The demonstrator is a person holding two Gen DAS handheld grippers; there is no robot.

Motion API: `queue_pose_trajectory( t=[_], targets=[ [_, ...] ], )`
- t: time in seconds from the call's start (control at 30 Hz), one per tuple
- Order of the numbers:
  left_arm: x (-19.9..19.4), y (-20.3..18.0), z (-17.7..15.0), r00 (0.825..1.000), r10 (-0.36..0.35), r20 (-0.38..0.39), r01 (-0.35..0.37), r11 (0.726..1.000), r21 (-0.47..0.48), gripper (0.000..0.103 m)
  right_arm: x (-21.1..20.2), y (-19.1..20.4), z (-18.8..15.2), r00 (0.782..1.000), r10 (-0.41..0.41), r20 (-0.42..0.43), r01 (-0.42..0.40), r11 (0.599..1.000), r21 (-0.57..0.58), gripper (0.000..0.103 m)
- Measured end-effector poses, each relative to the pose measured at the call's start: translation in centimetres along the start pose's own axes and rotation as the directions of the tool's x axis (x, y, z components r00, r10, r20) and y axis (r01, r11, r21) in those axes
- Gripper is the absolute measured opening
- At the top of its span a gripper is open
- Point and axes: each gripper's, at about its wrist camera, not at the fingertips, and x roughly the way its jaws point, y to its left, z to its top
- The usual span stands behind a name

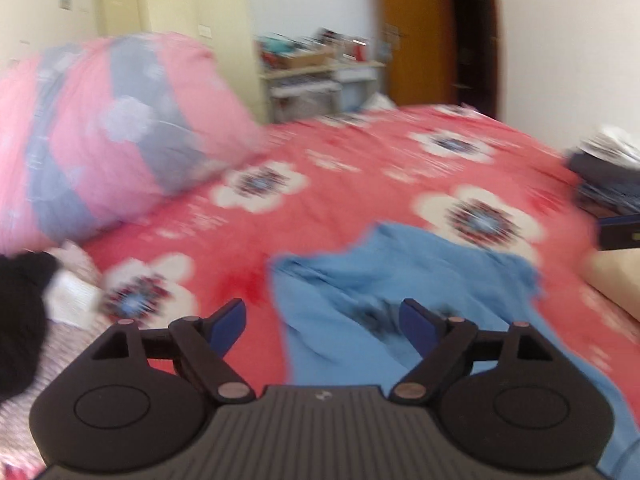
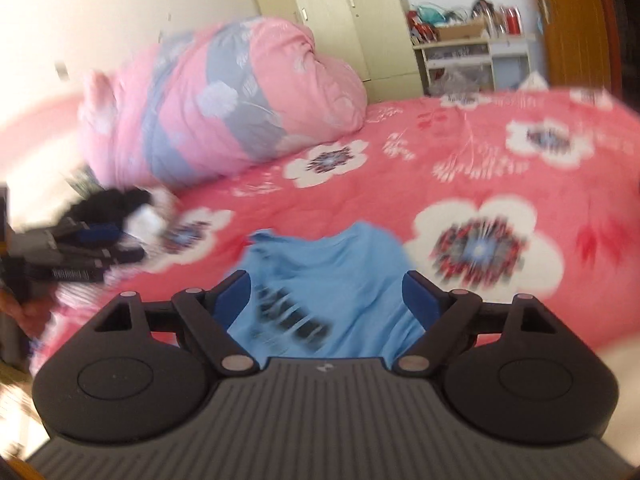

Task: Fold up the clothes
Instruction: 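Lay the T-shirt flat on the bed and open both grippers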

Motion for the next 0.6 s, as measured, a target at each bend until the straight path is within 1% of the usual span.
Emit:
queue_pose_trajectory(
  t=[0.03,0.07,0.17,0.23,0.3,0.37,0.4,0.43,0.53,0.6],
  targets=[
    [0.3,-1.2,-0.9,1.000,-0.011,-0.012,0.011,1.000,0.027,0.085,-0.4,-0.1,-1.5,1.000,-0.003,-0.010,0.003,1.000,0.029,0.083],
    [1.4,-2.6,-2.0,1.000,-0.001,-0.030,0.003,0.998,0.061,0.085,-0.6,-0.3,-3.2,1.000,-0.015,-0.027,0.016,0.998,0.053,0.083],
    [6.0,-6.3,-4.6,0.993,0.063,-0.103,-0.045,0.985,0.168,0.077,0.0,-0.9,-8.6,0.994,-0.063,-0.095,0.075,0.989,0.126,0.082],
    [9.2,-7.6,-5.8,0.983,0.114,-0.147,-0.081,0.974,0.211,0.061,0.0,-1.2,-11.5,0.991,-0.074,-0.111,0.094,0.978,0.184,0.082],
    [11.2,-7.1,-6.4,0.977,0.138,-0.160,-0.107,0.977,0.185,0.052,-0.4,-1.1,-13.6,0.991,-0.073,-0.112,0.096,0.970,0.222,0.082],
    [12.6,-6.1,-6.7,0.976,0.146,-0.159,-0.125,0.983,0.136,0.042,-1.0,-0.6,-15.0,0.991,-0.075,-0.109,0.097,0.972,0.216,0.082],
    [12.7,-5.4,-6.6,0.978,0.144,-0.152,-0.128,0.986,0.106,0.024,-1.4,-0.3,-15.4,0.992,-0.079,-0.101,0.098,0.975,0.197,0.082],
    [12.7,-4.7,-6.5,0.978,0.146,-0.149,-0.135,0.988,0.081,0.011,-1.8,0.0,-15.6,0.992,-0.084,-0.097,0.100,0.979,0.180,0.082],
    [12.0,-2.3,-6.2,0.982,0.135,-0.128,-0.138,0.990,-0.008,0.009,-2.6,0.3,-15.8,0.994,-0.070,-0.085,0.083,0.982,0.168,0.082],
    [11.5,-0.6,-5.9,0.981,0.157,-0.111,-0.163,0.985,-0.051,0.008,-3.0,0.0,-15.8,0.996,-0.057,-0.068,0.068,0.981,0.184,0.082]
  ],
)
